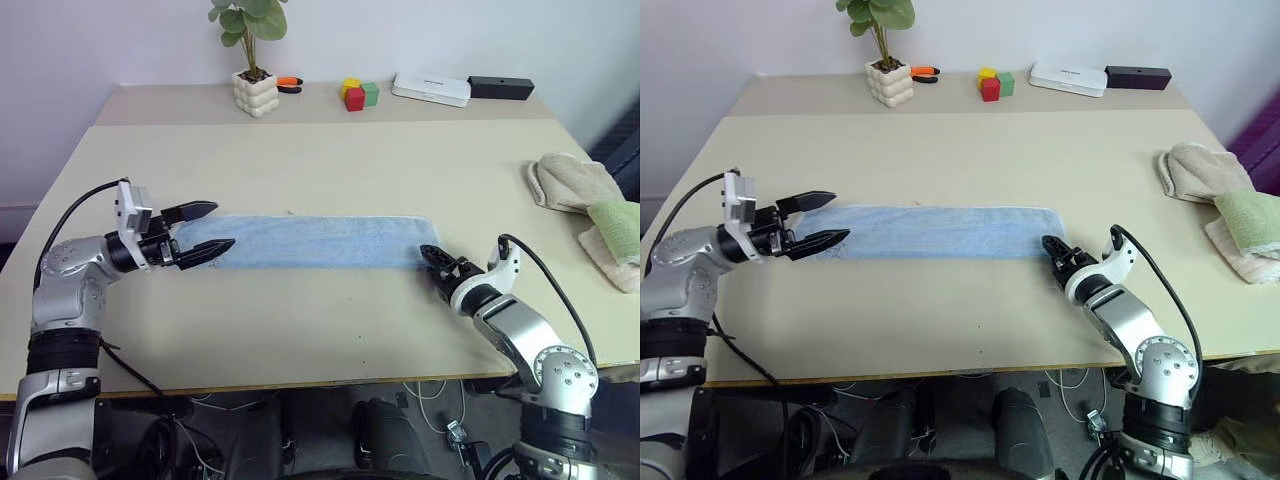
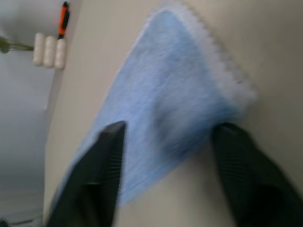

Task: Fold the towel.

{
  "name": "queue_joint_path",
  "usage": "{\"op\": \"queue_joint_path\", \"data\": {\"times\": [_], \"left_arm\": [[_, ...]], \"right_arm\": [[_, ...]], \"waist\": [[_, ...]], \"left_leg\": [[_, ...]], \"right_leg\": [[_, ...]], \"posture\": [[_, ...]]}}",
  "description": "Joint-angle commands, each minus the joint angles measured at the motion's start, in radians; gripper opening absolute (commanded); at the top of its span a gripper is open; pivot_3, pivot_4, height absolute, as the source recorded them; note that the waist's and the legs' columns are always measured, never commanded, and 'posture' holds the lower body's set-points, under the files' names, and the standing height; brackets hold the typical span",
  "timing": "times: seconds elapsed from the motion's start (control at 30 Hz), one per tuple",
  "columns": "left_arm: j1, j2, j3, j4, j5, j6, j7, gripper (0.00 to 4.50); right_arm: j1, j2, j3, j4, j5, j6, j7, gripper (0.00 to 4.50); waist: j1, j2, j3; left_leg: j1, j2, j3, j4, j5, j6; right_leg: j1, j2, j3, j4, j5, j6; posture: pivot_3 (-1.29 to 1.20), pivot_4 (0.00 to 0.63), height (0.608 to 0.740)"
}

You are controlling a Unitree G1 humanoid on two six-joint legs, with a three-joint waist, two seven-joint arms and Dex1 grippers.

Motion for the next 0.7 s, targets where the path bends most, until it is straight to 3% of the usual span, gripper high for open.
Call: {"op": "queue_joint_path", "data": {"times": [0.03, 0.07, 0.1, 0.3, 0.43, 0.53, 0.63, 0.7], "left_arm": [[0.015, 0.012, 0.033, -0.051, -0.030, 0.005, 0.015, 4.50], [0.017, 0.010, 0.033, -0.055, -0.032, 0.007, 0.018, 4.50], [0.018, 0.009, 0.033, -0.057, -0.031, 0.007, 0.022, 4.50], [0.022, 0.000, 0.030, -0.065, -0.033, 0.005, 0.041, 4.50], [0.014, -0.003, 0.027, -0.052, -0.030, -0.003, 0.045, 4.50], [0.003, -0.003, 0.027, -0.034, -0.028, -0.011, 0.042, 4.50], [-0.008, -0.004, 0.024, -0.015, -0.023, -0.022, 0.040, 4.50], [-0.014, -0.006, 0.022, -0.004, -0.021, -0.030, 0.039, 4.50]], "right_arm": [[-0.049, 0.010, -0.008, 0.039, -0.069, -0.045, 0.022, 0.60], [-0.056, 0.015, -0.011, 0.046, -0.080, -0.053, 0.023, 0.14], [-0.064, 0.021, -0.013, 0.054, -0.090, -0.060, 0.024, 0.06], [-0.081, -0.003, -0.032, 0.058, -0.149, -0.060, 0.047, 0.06], [-0.079, -0.105, -0.050, 0.047, -0.170, -0.001, 0.086, 0.06], [-0.041, -0.242, -0.051, -0.009, -0.188, 0.085, 0.144, 0.06], [-0.024, -0.291, -0.060, -0.038, -0.175, 0.116, 0.173, 0.06], [-0.017, -0.371, -0.006, -0.095, -0.288, 0.129, 0.255, 0.06]], "waist": [[-0.001, 0.000, 0.000], [-0.001, 0.000, 0.000], [-0.001, 0.000, 0.000], [0.001, -0.001, -0.001], [0.006, -0.001, 0.000], [0.006, 0.000, 0.000], [0.003, 0.000, 0.000], [-0.001, 0.000, 0.000]], "left_leg": [[0.000, 0.000, 0.000, 0.000, 0.000, 0.000], [0.000, 0.000, 0.000, 0.000, 0.000, 0.000], [0.000, 0.000, 0.000, 0.000, 0.000, 0.000], [0.000, 0.000, 0.000, 0.000, 0.000, 0.000], [0.000, 0.000, 0.000, 0.000, 0.000, 0.000], [0.000, 0.000, 0.000, 0.000, 0.000, 0.001], [0.000, 0.000, 0.000, 0.000, 0.000, 0.001], [0.000, 0.000, 0.000, 0.000, 0.000, 0.001]], "right_leg": [[0.000, 0.000, 0.000, 0.000, 0.000, 0.000], [0.000, 0.000, 0.000, 0.000, 0.000, 0.000], [0.000, 0.000, 0.000, 0.000, 0.000, 0.000], [0.000, 0.000, 0.000, 0.000, 0.000, 0.000], [0.000, -0.001, 0.000, 0.000, 0.000, 0.000], [0.000, -0.001, 0.000, -0.001, 0.000, 0.000], [0.000, -0.001, 0.000, -0.001, 0.000, 0.000], [-0.001, 0.000, 0.000, 0.000, 0.000, 0.000]], "posture": [[0.00, 0.150, 0.735], [0.00, 0.150, 0.735], [0.00, 0.150, 0.735], [0.00, 0.150, 0.735], [0.00, 0.150, 0.735], [0.00, 0.150, 0.735], [0.00, 0.150, 0.735], [0.00, 0.150, 0.735]]}}
